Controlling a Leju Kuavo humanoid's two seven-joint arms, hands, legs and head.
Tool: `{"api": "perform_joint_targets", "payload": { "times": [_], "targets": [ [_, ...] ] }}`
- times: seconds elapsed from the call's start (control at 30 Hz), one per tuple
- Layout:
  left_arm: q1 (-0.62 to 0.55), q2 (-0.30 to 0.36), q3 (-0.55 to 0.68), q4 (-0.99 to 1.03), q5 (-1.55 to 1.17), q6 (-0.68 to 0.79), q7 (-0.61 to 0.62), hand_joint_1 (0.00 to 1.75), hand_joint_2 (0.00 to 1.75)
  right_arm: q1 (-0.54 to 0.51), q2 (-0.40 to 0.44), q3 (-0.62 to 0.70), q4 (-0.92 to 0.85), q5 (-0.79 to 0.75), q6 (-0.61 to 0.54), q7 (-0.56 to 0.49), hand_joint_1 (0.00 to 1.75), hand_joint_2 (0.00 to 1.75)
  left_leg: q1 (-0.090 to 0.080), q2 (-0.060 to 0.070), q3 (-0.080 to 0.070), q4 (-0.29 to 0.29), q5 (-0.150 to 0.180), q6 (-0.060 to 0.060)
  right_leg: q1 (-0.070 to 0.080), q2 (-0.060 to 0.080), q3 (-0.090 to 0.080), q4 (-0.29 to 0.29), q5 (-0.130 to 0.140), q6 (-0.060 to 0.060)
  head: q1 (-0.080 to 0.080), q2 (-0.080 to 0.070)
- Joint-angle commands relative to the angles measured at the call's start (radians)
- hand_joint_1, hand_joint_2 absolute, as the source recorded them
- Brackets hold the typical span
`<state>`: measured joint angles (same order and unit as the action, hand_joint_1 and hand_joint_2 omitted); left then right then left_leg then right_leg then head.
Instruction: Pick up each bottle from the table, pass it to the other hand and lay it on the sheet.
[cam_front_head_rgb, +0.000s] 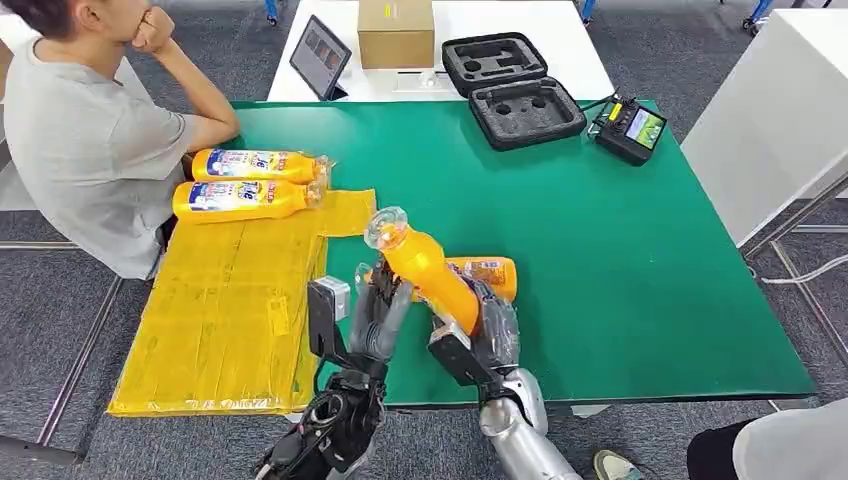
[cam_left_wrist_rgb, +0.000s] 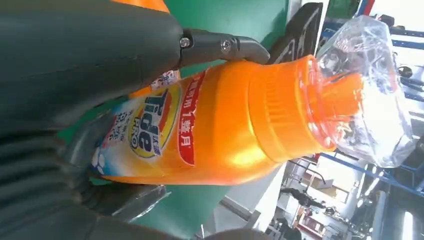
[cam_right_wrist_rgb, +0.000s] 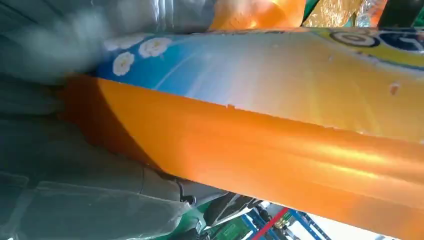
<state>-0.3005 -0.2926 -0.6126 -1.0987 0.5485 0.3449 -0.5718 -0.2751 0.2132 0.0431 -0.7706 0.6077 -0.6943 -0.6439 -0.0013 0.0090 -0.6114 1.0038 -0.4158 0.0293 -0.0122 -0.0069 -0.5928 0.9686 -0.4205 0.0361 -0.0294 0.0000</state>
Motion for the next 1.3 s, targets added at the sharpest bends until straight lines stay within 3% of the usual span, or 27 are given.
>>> {"api": "perform_joint_targets", "payload": {
  "times": [0.03, 0.7, 0.73, 1.03, 1.3],
  "targets": [
    [-0.054, -0.005, -0.017, 0.102, 0.008, -0.007, -0.002, 0.0, 0.0, -0.048, 0.003, 0.002, 0.086, -0.003, -0.004, -0.011, 1.75, 1.75, 0.0, 0.0, 0.002, 0.0, -0.001, -0.001, 0.0, 0.001, 0.002, 0.0, -0.001, -0.001, 0.0, 0.0],
    [-0.092, -0.026, -0.03, 0.163, -0.023, 0.054, -0.052, 0.0, 0.0, -0.035, 0.027, -0.034, 0.06, 0.068, -0.004, -0.032, 1.75, 1.75, 0.001, -0.001, 0.003, 0.0, -0.001, -0.002, 0.001, 0.0, 0.003, 0.0, -0.001, -0.001, 0.0, 0.0],
    [-0.1, -0.029, -0.033, 0.175, -0.026, 0.058, -0.049, 0.0, 1.75, -0.035, 0.03, -0.038, 0.056, 0.079, -0.004, -0.03, 1.75, 1.75, 0.001, 0.0, 0.005, 0.0, -0.002, -0.002, 0.001, 0.001, 0.004, 0.0, -0.002, -0.001, 0.0, 0.0],
    [-0.124, -0.047, -0.043, 0.222, -0.015, 0.042, -0.045, 0.0, 1.75, -0.055, 0.038, -0.002, 0.078, 0.076, -0.002, -0.013, 1.75, 1.75, 0.001, 0.0, 0.004, 0.001, -0.002, -0.002, 0.001, 0.001, 0.003, 0.001, -0.002, -0.001, 0.0, 0.0],
    [-0.097, -0.029, -0.058, 0.184, -0.174, 0.206, -0.126, 0.0, 1.75, -0.03, 0.022, 0.086, 0.048, 0.013, 0.018, 0.017, 1.73, 1.75, 0.001, 0.0, 0.003, 0.0, -0.001, -0.001, 0.001, 0.001, 0.003, 0.0, -0.001, -0.001, 0.0, 0.0]
  ]
}}
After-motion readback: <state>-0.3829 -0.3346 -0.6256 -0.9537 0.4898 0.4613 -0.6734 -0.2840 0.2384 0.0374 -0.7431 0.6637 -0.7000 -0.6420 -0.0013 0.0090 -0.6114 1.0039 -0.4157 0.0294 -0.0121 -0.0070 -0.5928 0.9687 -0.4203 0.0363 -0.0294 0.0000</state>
